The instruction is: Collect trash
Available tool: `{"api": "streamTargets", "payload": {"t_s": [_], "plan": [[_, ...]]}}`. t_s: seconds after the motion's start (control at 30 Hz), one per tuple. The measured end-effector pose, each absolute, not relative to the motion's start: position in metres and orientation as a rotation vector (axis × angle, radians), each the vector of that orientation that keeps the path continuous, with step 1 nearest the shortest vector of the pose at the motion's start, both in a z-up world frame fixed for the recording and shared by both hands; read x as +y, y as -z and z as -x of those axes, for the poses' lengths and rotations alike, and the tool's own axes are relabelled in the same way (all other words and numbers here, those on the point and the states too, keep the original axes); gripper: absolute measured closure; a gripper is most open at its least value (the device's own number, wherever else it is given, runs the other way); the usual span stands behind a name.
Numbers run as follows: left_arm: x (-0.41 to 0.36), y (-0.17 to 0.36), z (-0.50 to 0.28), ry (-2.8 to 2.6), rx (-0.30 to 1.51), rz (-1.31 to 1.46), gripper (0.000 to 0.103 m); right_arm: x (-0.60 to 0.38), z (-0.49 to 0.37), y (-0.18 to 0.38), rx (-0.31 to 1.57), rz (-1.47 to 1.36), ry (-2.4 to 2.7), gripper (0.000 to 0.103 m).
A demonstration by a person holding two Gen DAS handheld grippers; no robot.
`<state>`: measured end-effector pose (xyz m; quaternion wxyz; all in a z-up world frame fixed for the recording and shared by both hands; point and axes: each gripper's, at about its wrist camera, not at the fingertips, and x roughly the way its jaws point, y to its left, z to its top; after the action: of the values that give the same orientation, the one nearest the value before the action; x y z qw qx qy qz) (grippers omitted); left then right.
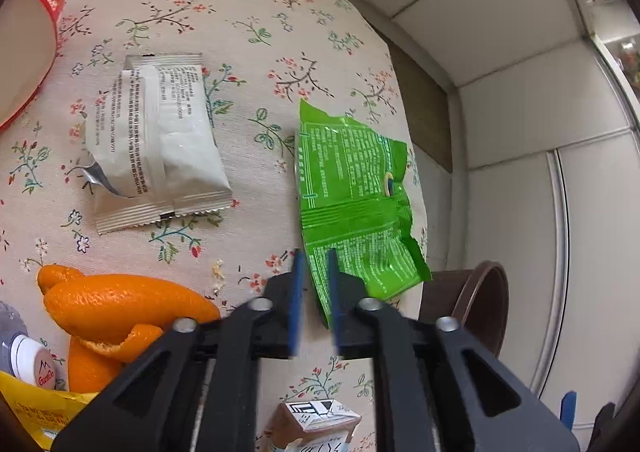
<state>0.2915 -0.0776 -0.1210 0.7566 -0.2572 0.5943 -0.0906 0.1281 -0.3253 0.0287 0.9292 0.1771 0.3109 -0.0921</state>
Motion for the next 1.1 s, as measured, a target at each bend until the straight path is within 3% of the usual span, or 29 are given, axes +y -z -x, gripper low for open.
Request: {"api": "streamTargets", "payload": {"t_s": [0.03, 0.07, 0.2, 0.27, 0.4, 0.43, 0.5, 0.53, 0.57, 0.73, 1.1], "plan": [[-0.073, 0.114, -0.291, 0.18, 1.289, 0.558, 0.04, -0.326, -0.127, -0.029, 0.634, -0.364, 0.187, 0.007], [-0.075, 0.113, -0.293, 0.138, 1.27, 0.538, 0.033, -0.326, -0.128, -0.029, 0.635, -0.363, 0.183, 0.007], [-0.079, 0.116, -0.311, 0.099, 1.271, 0.535, 0.029, -0.33, -0.131, -0.029, 0.643, -0.36, 0.182, 0.007], [-0.093, 0.124, -0.322, 0.075, 1.297, 0.509, 0.02, -0.334, -0.131, -0.029, 0.64, -0.371, 0.186, 0.007], [-0.141, 0.125, -0.342, 0.09, 1.294, 0.275, 0.015, -0.348, -0.131, -0.028, 0.636, -0.415, 0.199, 0.007], [-0.154, 0.126, -0.345, 0.115, 1.3, 0.186, 0.023, -0.351, -0.13, -0.027, 0.639, -0.426, 0.202, 0.007], [-0.176, 0.125, -0.346, 0.172, 1.285, 0.012, 0.055, -0.359, -0.131, -0.024, 0.657, -0.457, 0.202, 0.007], [-0.181, 0.125, -0.347, 0.185, 1.279, -0.028, 0.087, -0.362, -0.132, -0.023, 0.665, -0.475, 0.198, 0.007], [-0.18, 0.126, -0.348, 0.197, 1.283, -0.015, 0.095, -0.364, -0.132, -0.021, 0.672, -0.491, 0.197, 0.007], [-0.161, 0.131, -0.344, 0.231, 1.263, 0.062, 0.102, -0.365, -0.133, -0.018, 0.692, -0.521, 0.193, 0.007], [-0.119, 0.099, -0.29, 0.202, 1.178, 0.029, 0.102, -0.376, -0.129, -0.017, 0.685, -0.553, 0.211, 0.007]]}}
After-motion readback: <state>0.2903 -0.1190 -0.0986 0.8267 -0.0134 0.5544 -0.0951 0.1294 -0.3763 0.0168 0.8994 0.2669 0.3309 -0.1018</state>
